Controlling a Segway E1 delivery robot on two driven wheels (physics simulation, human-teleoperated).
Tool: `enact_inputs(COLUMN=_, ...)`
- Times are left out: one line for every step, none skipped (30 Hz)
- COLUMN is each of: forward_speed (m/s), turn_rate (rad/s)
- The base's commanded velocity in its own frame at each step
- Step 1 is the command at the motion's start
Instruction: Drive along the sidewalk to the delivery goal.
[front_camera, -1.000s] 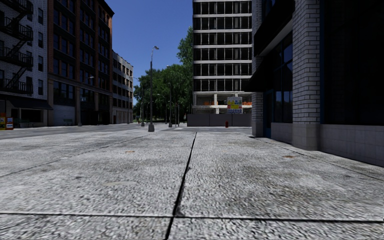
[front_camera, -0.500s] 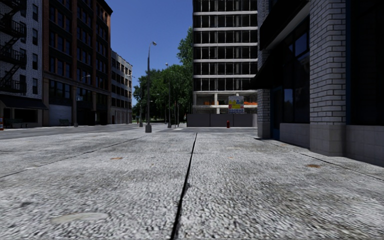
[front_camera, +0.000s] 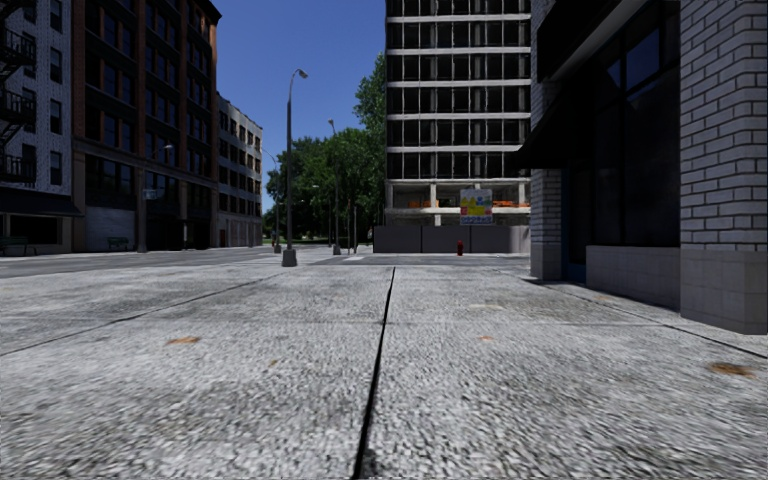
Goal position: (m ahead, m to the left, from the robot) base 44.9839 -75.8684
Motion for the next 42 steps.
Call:
enact_inputs(forward_speed=2.0, turn_rate=0.0)
enact_inputs(forward_speed=2.0, turn_rate=0.0)
enact_inputs(forward_speed=2.0, turn_rate=0.0)
enact_inputs(forward_speed=2.0, turn_rate=0.0)
enact_inputs(forward_speed=2.0, turn_rate=0.0)
enact_inputs(forward_speed=2.0, turn_rate=0.0)
enact_inputs(forward_speed=2.0, turn_rate=0.0)
enact_inputs(forward_speed=2.0, turn_rate=0.0)
enact_inputs(forward_speed=2.0, turn_rate=0.0)
enact_inputs(forward_speed=2.0, turn_rate=0.0)
enact_inputs(forward_speed=2.0, turn_rate=0.0)
enact_inputs(forward_speed=2.0, turn_rate=0.0)
enact_inputs(forward_speed=2.0, turn_rate=0.0)
enact_inputs(forward_speed=2.0, turn_rate=0.0)
enact_inputs(forward_speed=2.0, turn_rate=0.0)
enact_inputs(forward_speed=2.0, turn_rate=0.0)
enact_inputs(forward_speed=2.0, turn_rate=0.0)
enact_inputs(forward_speed=2.0, turn_rate=0.0)
enact_inputs(forward_speed=2.0, turn_rate=0.0)
enact_inputs(forward_speed=2.0, turn_rate=0.0)
enact_inputs(forward_speed=2.0, turn_rate=0.0)
enact_inputs(forward_speed=2.0, turn_rate=0.0)
enact_inputs(forward_speed=2.0, turn_rate=0.0)
enact_inputs(forward_speed=2.0, turn_rate=0.0)
enact_inputs(forward_speed=2.0, turn_rate=0.0)
enact_inputs(forward_speed=1.9, turn_rate=0.0)
enact_inputs(forward_speed=1.9, turn_rate=0.0)
enact_inputs(forward_speed=1.74, turn_rate=0.0)
enact_inputs(forward_speed=1.33, turn_rate=0.0)
enact_inputs(forward_speed=1.0, turn_rate=0.0)
enact_inputs(forward_speed=0.5, turn_rate=0.0)
enact_inputs(forward_speed=0.0, turn_rate=0.0)
enact_inputs(forward_speed=0.0, turn_rate=0.0)
enact_inputs(forward_speed=0.0, turn_rate=0.0)
enact_inputs(forward_speed=0.0, turn_rate=0.0)
enact_inputs(forward_speed=0.0, turn_rate=0.0)
enact_inputs(forward_speed=0.0, turn_rate=0.0)
enact_inputs(forward_speed=0.0, turn_rate=0.0)
enact_inputs(forward_speed=0.0, turn_rate=0.0)
enact_inputs(forward_speed=0.11, turn_rate=0.0)
enact_inputs(forward_speed=0.83, turn_rate=0.0)
enact_inputs(forward_speed=0.83, turn_rate=0.0)
